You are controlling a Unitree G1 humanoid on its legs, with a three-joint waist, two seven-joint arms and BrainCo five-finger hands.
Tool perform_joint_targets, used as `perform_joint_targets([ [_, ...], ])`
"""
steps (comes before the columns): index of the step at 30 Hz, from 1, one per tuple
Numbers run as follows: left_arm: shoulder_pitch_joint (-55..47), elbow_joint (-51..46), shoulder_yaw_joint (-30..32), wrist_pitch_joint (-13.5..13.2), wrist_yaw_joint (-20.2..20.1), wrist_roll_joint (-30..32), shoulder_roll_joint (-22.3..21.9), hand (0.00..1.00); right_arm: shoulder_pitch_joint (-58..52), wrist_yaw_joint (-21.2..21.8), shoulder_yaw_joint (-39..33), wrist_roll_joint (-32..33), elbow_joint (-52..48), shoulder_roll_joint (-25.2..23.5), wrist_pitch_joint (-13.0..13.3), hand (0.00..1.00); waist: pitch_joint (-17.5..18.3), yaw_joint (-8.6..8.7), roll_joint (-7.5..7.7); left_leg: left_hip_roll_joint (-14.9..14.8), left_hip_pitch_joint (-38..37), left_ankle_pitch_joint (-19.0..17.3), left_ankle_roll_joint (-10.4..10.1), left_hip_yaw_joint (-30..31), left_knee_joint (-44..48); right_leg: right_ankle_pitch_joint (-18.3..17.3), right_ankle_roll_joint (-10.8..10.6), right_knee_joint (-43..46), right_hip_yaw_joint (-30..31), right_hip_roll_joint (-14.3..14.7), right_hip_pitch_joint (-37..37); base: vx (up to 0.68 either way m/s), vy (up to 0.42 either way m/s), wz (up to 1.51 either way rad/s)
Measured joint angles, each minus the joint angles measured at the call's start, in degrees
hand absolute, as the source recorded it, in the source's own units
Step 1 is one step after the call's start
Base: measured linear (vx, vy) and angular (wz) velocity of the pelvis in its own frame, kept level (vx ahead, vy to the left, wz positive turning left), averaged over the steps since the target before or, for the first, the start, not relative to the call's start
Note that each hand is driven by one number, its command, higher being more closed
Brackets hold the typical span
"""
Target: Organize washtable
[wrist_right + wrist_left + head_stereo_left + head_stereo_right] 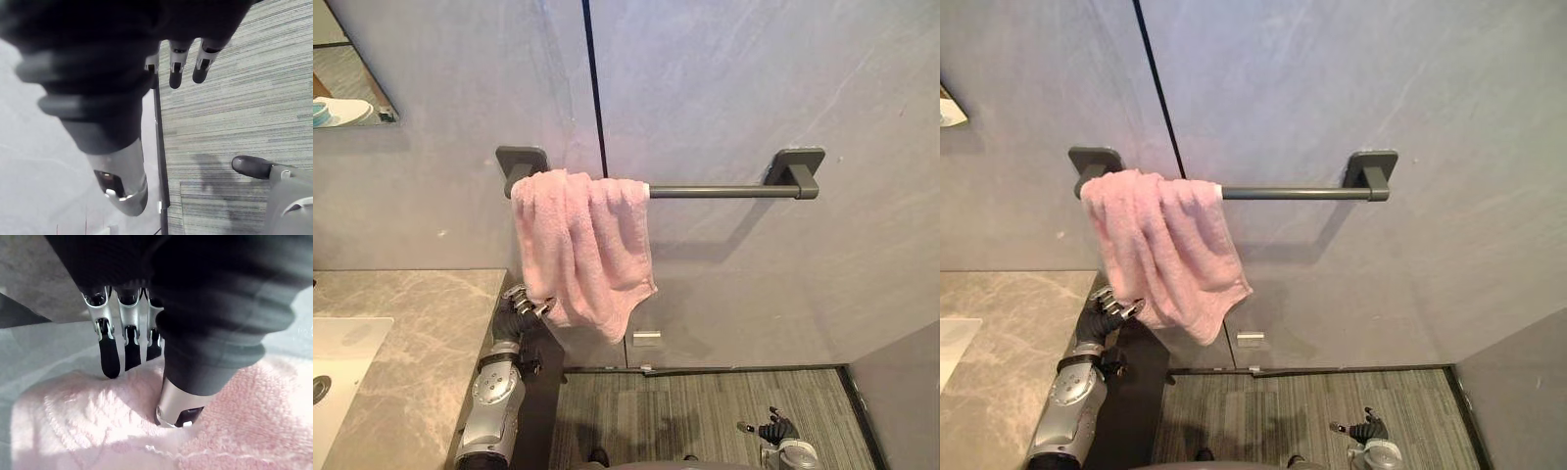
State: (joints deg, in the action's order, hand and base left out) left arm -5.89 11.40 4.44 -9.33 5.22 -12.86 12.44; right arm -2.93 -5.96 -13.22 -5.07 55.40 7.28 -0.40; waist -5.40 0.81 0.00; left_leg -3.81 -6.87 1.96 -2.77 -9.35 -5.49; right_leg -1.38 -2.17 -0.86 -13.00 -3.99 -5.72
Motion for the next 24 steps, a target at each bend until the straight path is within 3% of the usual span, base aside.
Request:
perform_joint_targets([
  [7, 0.93, 0.00, -0.32, 0.00, -0.17, -0.01, 0.06, 1.00, 0.42, -0.09, 0.25, 0.08, -1.91, 0.06, 0.01, 0.00, 0.01, 0.21, 0.02, -0.03, -0.01, -0.03, 0.02, -0.10, -0.01, 0.87, 0.02, -0.81, 0.89, 0.11, 0.05, -0.03, 0.002, -0.06],
  [15, 0.82, -0.23, -0.22, -0.01, -0.11, -0.01, 0.07, 1.00, 0.06, 0.14, 7.37, -0.32, -19.99, 1.51, 1.61, 0.00, 0.01, 0.35, 0.02, -0.03, 0.04, -0.08, 0.05, -0.73, 0.00, 1.36, -0.09, -1.25, 1.88, 0.19, 0.36, -0.03, 0.000, -0.06],
  [24, 0.42, -2.22, -0.27, -0.06, 0.05, 0.00, 0.07, 1.00, -0.21, 5.18, 17.32, 0.02, -37.29, 3.52, 4.92, 0.00, 0.12, 0.07, 0.22, -0.02, 0.20, -0.15, 0.12, -0.39, 0.03, 1.55, -0.20, -1.21, 2.18, 0.23, 0.69, 0.00, -0.002, -0.02],
])
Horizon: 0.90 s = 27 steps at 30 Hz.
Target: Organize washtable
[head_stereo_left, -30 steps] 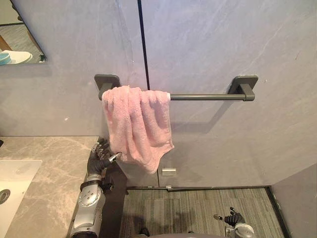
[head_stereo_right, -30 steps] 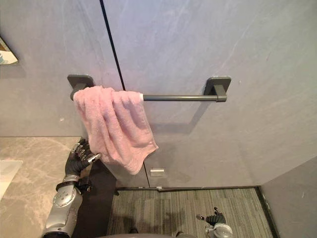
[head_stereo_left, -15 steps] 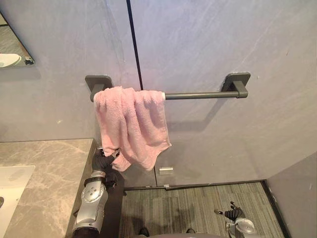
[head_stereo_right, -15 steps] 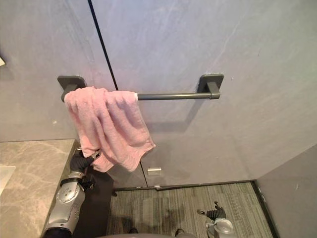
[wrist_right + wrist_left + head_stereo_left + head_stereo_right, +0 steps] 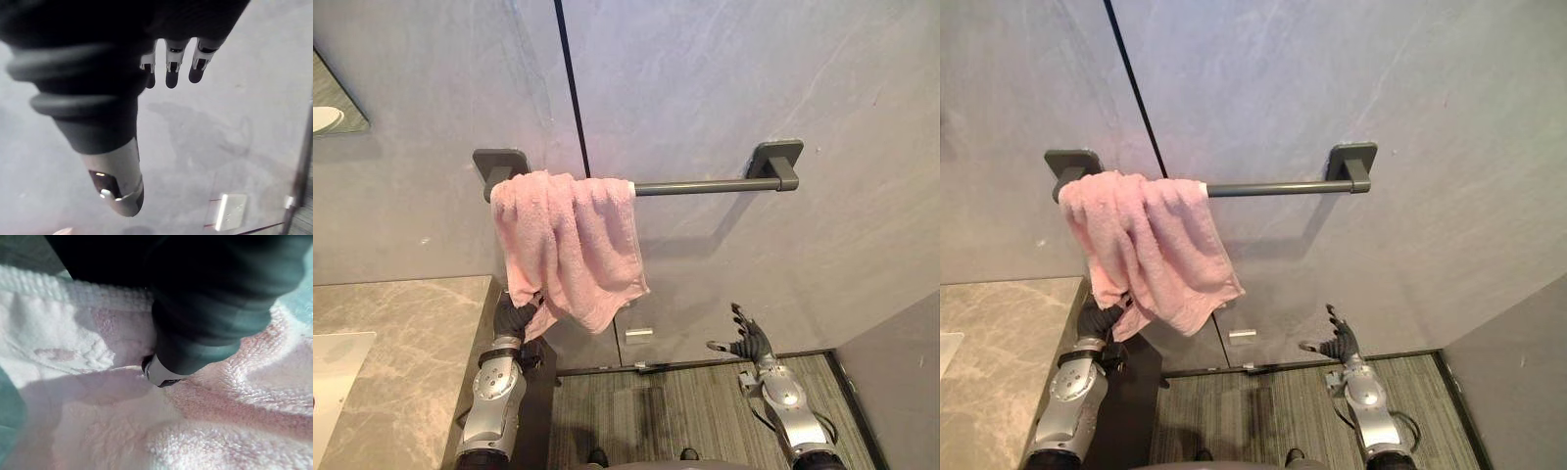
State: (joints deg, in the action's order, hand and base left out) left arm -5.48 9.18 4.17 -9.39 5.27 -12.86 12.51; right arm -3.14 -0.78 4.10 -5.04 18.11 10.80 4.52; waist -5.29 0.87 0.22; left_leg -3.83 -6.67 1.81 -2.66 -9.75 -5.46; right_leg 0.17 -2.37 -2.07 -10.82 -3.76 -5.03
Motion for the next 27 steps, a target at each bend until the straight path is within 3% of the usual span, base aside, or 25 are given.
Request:
perform_joint_targets([
  [5, -0.35, -0.16, -0.27, -0.02, -0.02, -0.02, -0.13, 1.00, 1.19, 2.36, 5.50, 2.59, -5.14, 2.40, 1.56, 0.00, 0.20, -0.20, 0.35, -0.08, -0.02, 0.01, 0.01, 0.24, 0.01, 0.04, 0.00, 0.33, 0.09, -0.03, -0.26, -0.01, -0.001, 0.00],
  [17, -0.78, -0.16, -3.55, -0.60, -0.07, -0.10, -0.96, 1.00, 9.54, 4.67, 14.72, 10.58, -8.88, 4.14, 1.91, 0.00, 0.20, -1.01, 0.35, -0.20, 0.04, 0.06, 0.04, 0.66, 0.00, -0.10, -0.10, 1.52, 0.60, -0.03, 0.23, -0.02, -0.002, 0.00],
  [27, -0.78, -0.15, -4.67, -0.93, 0.01, -0.51, -1.21, 1.00, 13.96, 4.20, 15.10, 12.33, -8.87, 3.90, 1.90, 0.00, 0.21, -1.79, 0.40, -0.19, 0.41, 0.19, 0.00, 1.88, 0.01, -0.52, -0.19, 1.96, 0.34, -0.04, 0.23, -0.01, -0.003, 0.06],
])
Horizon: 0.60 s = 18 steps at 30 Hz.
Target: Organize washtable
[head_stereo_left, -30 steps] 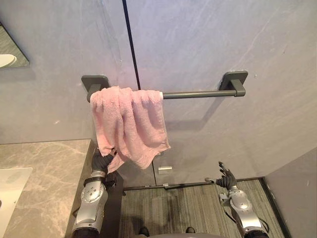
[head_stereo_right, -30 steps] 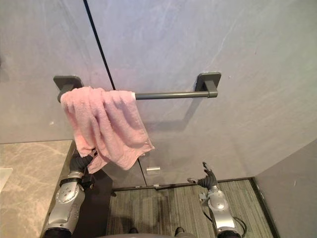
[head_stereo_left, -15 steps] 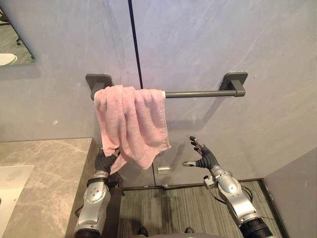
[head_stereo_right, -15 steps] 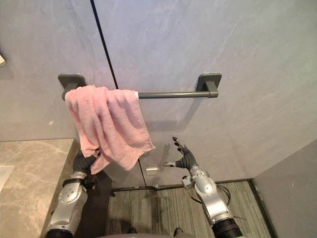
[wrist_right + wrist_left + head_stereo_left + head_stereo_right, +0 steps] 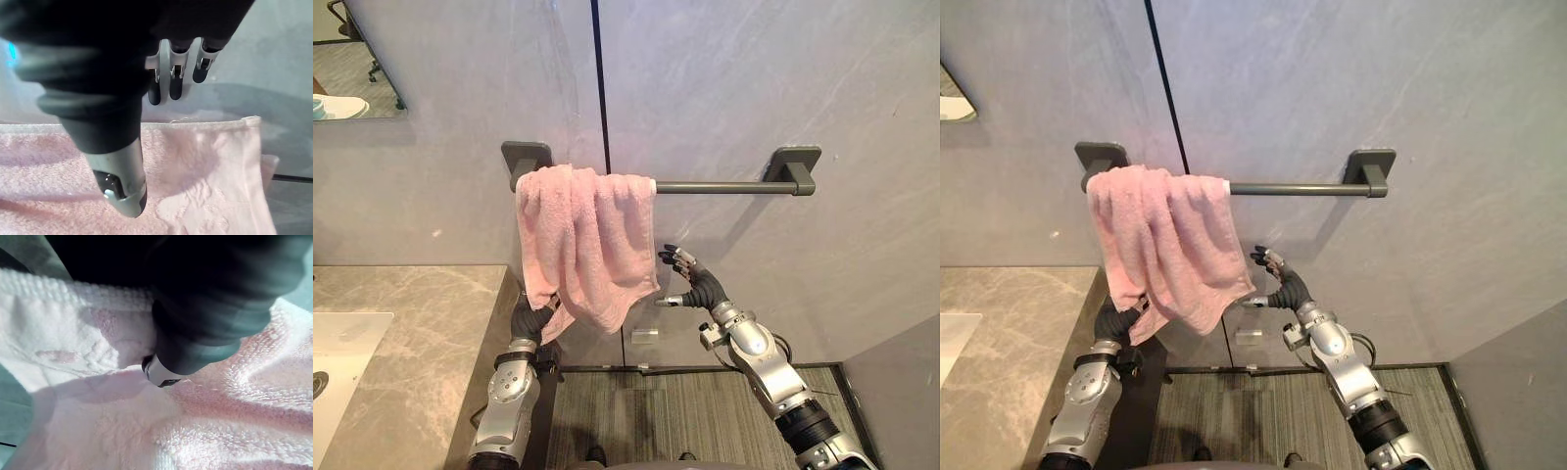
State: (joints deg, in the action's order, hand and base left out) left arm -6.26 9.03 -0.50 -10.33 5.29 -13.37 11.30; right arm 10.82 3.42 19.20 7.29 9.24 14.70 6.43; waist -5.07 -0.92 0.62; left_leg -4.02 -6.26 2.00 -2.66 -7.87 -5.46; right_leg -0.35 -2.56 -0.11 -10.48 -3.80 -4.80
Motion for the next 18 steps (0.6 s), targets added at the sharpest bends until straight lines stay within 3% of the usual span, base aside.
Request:
perform_joint_targets([
  [15, 0.04, 0.01, -0.06, -0.10, -0.18, -0.93, 0.01, 1.00, 6.13, -0.97, 3.59, 1.35, 4.88, -1.97, -0.04, 0.00, 0.07, -0.36, 1.16, -0.02, 0.95, 0.21, 0.01, 0.75, -0.02, -0.10, 0.09, -0.08, -0.55, 0.03, 0.13, -0.01, -0.001, 0.02],
  [16, 0.07, 0.01, -0.09, -0.10, -0.18, -1.26, 0.01, 1.00, 6.45, -0.95, 4.01, 1.41, 5.29, -2.00, -0.08, 1.00, 0.07, -0.36, 1.18, -0.03, 1.07, 0.21, 0.01, 0.77, -0.03, -0.11, 0.09, -0.08, -0.56, 0.03, 0.14, -0.03, -0.004, 0.04],
  [18, 0.35, 0.01, -0.20, -0.10, -0.19, -1.91, 0.01, 1.00, 7.07, -0.92, 4.36, 1.65, 5.50, -2.05, -0.12, 1.00, 0.06, -0.49, 1.29, -0.02, 1.44, 0.26, -0.02, 1.20, -0.04, -0.27, 0.05, -0.09, -0.79, 0.02, 0.30, -0.01, -0.005, 0.08],
])
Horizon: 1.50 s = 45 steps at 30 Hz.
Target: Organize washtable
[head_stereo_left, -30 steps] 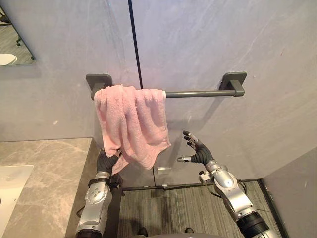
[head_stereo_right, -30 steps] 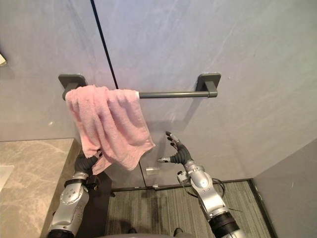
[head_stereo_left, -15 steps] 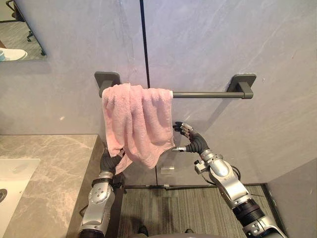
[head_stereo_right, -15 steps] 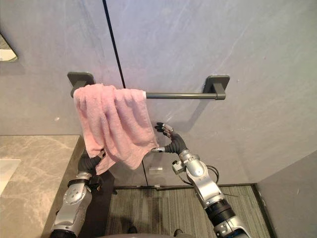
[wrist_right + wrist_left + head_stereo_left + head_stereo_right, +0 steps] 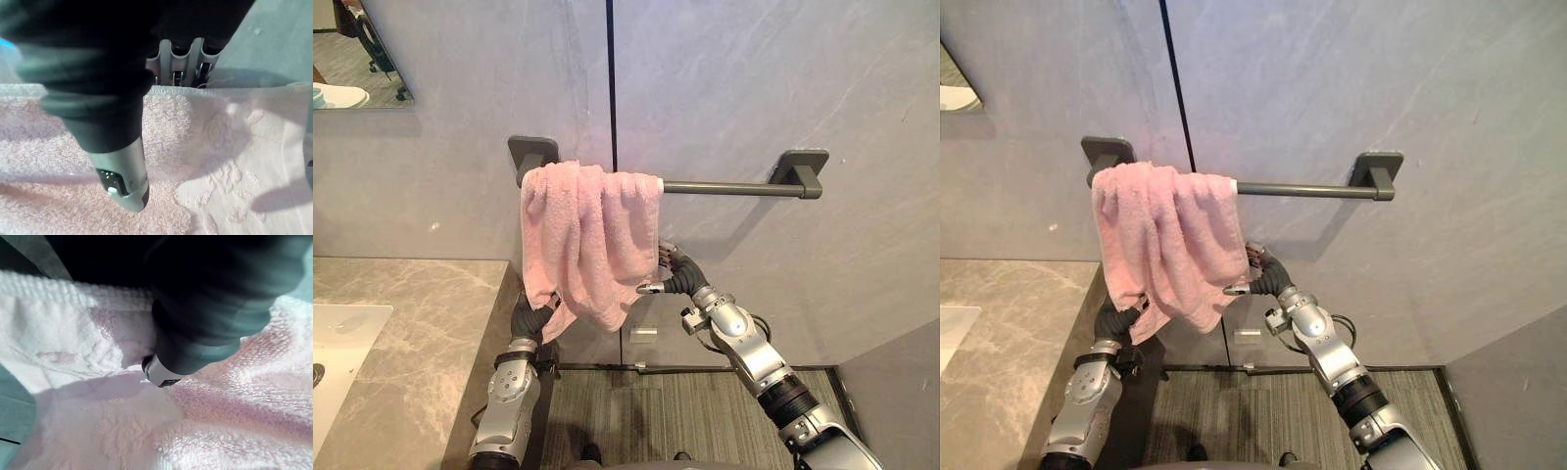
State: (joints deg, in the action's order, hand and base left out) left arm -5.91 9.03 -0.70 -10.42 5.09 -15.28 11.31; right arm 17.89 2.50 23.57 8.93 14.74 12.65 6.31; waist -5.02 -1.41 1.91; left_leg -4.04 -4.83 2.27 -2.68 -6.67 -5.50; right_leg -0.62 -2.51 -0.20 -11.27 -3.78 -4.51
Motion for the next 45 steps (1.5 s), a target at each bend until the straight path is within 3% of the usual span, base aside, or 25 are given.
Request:
perform_joint_targets([
  [11, 0.91, -0.01, -1.17, -0.03, -0.05, -0.09, 0.07, 1.00, 1.18, 0.00, 0.02, 0.01, 0.32, -0.03, 0.00, 1.00, -0.04, -1.02, 1.35, -0.07, 0.29, 0.23, -0.15, 0.39, 0.03, -0.03, 0.04, -0.04, 0.15, 0.12, 0.43, 0.00, -0.001, 0.02],
  [25, 0.91, -0.01, -1.12, -0.03, -0.11, 0.01, 0.06, 1.00, -0.14, 0.02, -1.29, -0.06, 0.17, -0.01, 0.01, 1.00, -0.04, -0.93, 1.38, -0.10, 0.22, 0.21, -0.17, 0.13, 0.02, -0.06, 0.06, -0.07, 0.45, 0.13, 0.45, 0.00, 0.000, 0.00],
  [37, 0.64, -2.31, -0.86, -0.05, -0.70, 0.11, -1.10, 1.00, -6.95, -0.10, -11.54, -0.06, -5.09, -1.04, 1.04, 1.00, -0.09, -0.72, 1.31, -0.12, -0.06, -0.01, -0.15, -1.14, 0.02, -0.08, 0.02, -0.06, 1.77, 0.14, 0.85, 0.00, 0.001, -0.05],
  [45, 0.33, -6.27, 0.98, -0.07, -2.60, 0.14, -3.55, 1.00, -9.56, -0.28, -17.24, -0.02, -9.08, -2.54, 1.25, 1.00, -0.23, 0.64, 1.08, 0.13, -0.28, -0.33, -0.03, -1.56, 0.03, -0.20, -0.19, -0.10, 1.98, -0.08, 0.87, 0.00, 0.001, -0.01],
])
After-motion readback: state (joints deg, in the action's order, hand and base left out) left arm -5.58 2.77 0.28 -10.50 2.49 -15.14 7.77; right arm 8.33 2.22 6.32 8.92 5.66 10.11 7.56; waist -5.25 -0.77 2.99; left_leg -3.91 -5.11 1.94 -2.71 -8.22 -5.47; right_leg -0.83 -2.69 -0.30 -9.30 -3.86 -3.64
